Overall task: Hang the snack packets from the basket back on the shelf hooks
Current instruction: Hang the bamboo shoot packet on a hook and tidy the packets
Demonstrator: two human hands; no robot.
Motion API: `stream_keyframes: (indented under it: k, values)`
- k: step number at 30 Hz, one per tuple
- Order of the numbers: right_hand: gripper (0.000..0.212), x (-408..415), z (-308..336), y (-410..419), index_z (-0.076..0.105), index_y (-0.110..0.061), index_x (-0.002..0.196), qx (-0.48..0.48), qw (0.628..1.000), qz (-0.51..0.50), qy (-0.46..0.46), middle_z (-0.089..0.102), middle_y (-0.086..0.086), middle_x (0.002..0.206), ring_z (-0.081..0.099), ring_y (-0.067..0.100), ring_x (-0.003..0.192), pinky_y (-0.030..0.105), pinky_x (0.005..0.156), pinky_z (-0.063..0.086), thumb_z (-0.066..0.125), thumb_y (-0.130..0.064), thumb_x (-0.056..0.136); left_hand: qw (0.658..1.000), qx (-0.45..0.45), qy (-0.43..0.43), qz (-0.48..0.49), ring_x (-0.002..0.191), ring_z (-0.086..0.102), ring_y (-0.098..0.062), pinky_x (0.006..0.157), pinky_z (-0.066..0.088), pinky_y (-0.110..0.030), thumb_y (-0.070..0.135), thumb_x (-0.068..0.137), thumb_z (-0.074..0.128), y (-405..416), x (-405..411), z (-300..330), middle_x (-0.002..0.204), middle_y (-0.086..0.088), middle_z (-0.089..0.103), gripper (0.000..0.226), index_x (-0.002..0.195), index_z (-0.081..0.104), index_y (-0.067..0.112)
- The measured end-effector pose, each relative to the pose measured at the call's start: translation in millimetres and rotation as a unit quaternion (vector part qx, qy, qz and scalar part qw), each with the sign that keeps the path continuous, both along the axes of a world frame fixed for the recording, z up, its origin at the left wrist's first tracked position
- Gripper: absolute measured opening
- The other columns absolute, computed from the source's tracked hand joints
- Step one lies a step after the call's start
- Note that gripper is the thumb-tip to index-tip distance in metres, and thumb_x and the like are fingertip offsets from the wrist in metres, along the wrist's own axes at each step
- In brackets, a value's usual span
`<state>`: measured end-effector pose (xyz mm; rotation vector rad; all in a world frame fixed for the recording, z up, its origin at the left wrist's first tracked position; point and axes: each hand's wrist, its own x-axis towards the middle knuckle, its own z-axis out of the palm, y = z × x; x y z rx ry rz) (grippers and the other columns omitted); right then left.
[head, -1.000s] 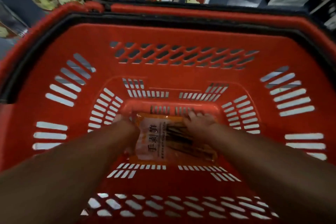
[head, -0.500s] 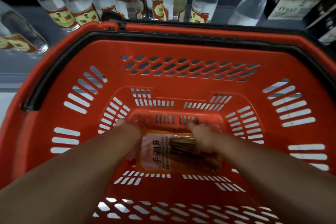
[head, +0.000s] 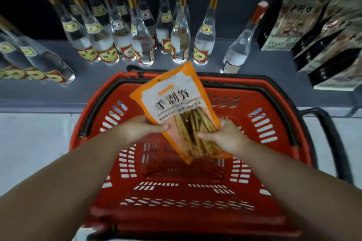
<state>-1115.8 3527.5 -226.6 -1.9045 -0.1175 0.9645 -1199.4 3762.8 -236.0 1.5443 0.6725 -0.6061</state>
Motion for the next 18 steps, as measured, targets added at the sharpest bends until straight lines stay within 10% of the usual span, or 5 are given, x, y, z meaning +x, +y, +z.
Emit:
stream_keyframes:
  k: [4,10,18]
  values:
    - [0.024,-3,94,14,0.072,-0.015,0.099,0.064,0.996,-0.053,0.035,0.075,0.001,0.094,0.071,0.017,0.087,0.033,0.086,0.056,0.079,-0.013,0.076,0.990,-0.065,-0.075,0.098,0.104,0.065,-0.018,0.098,0.042,-0.044,0.028,0.080,0.074,-20,5,95,0.109,-0.002,0.072,0.031,0.108,0.067,0.016]
    - [0.028,4,264,16,0.067,-0.027,0.104,0.101,0.990,-0.079,0.052,0.068,-0.007,0.112,0.062,0.018,0.106,0.045,0.101,0.045,0.074,-0.038,0.079,0.974,-0.002,-0.152,0.169,0.058,0.061,-0.020,0.065,0.048,-0.030,0.025,0.072,0.075,-27,8,271,0.060,-0.004,0.064,0.019,0.063,0.064,0.013]
    - [0.012,23,531,14,0.069,-0.027,0.100,0.179,0.979,-0.072,-0.071,0.072,-0.002,0.103,0.068,0.019,0.094,0.038,0.078,0.056,0.065,-0.024,0.089,0.964,0.073,-0.217,0.133,0.089,0.071,-0.024,0.078,0.059,-0.035,0.013,0.083,0.070,-16,0,528,0.100,-0.020,0.072,0.023,0.102,0.071,-0.001]
